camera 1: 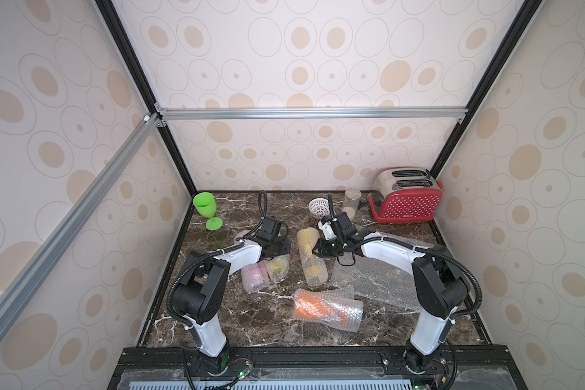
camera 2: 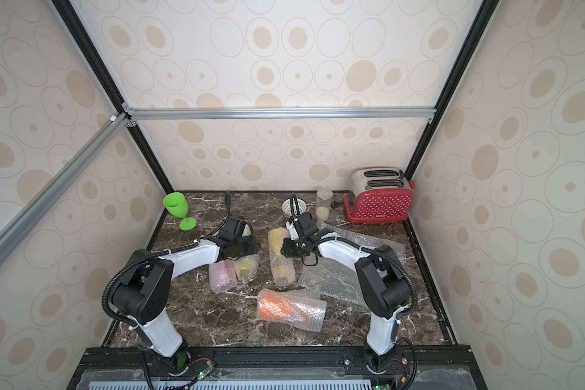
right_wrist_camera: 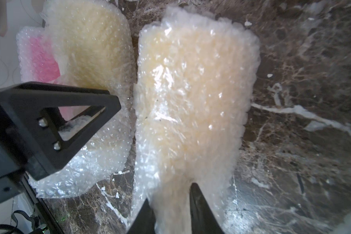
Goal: Unpack wine glasses from bubble wrap
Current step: Move the bubble wrap to the center of the board.
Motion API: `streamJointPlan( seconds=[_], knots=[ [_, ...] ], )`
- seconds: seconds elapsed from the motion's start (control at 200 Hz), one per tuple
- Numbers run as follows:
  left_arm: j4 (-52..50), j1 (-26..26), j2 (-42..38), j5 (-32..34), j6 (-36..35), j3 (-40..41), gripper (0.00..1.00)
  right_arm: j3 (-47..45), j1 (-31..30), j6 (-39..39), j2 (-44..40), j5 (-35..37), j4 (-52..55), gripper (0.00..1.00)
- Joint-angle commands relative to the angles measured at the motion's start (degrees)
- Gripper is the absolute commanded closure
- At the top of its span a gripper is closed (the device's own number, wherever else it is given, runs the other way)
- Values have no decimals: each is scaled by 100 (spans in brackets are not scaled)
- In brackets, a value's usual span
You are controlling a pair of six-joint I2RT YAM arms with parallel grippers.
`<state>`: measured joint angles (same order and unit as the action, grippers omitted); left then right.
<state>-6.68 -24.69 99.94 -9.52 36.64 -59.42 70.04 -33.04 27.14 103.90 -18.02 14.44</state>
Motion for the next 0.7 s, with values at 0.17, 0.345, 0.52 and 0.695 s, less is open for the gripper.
streamJointPlan(
  seconds=[0.17,0.345,0.52,0.695],
  knots=[
    [-211,-34,-345,-901,-107,-367,53,-139,27,186,-58,-279,-322,78],
    [265,-113,-496,-1562,220,-317,51,-370,162,302,-63,-267,-428,77],
    [822,-365,-445,-1883,645,-184,47,-582,271,328,-137,-255,-512,76],
    [1044,-613,-192,-1780,827,-167,42,-691,331,315,-198,-244,-521,75]
  ],
)
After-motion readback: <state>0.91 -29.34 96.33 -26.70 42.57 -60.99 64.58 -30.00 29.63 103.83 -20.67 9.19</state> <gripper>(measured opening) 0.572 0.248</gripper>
